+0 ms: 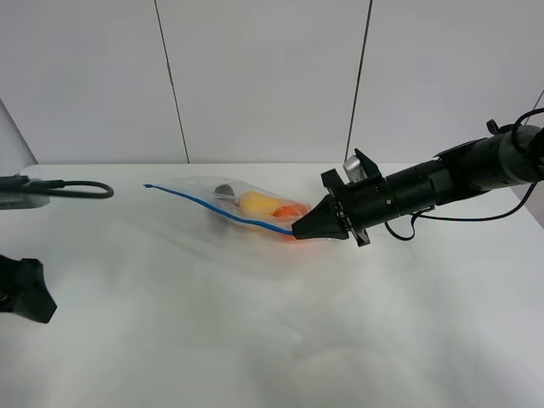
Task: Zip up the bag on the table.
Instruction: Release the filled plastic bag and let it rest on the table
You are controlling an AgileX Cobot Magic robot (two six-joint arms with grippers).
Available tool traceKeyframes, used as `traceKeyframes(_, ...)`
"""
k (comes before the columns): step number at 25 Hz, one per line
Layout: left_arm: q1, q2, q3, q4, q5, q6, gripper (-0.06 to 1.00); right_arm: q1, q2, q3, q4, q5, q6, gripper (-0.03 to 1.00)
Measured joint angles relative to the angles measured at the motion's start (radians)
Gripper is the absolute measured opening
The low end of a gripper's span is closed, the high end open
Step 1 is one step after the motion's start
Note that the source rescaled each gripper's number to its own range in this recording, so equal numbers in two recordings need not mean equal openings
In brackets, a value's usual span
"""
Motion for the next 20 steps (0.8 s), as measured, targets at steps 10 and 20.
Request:
traceKeyframes(10, 0.0, -0.447, 0.223, 0.01, -0.01, -0.007, 1.0, 0.0, 0.0, 0.0, 0.0, 0.001, 0.0, 0.0)
traceKeyframes(20, 0.0, -0.767, 0.226, -0.01, -0.015, -0.023, 1.0, 0.0, 0.0, 0.0, 0.0, 0.001, 0.0, 0.0)
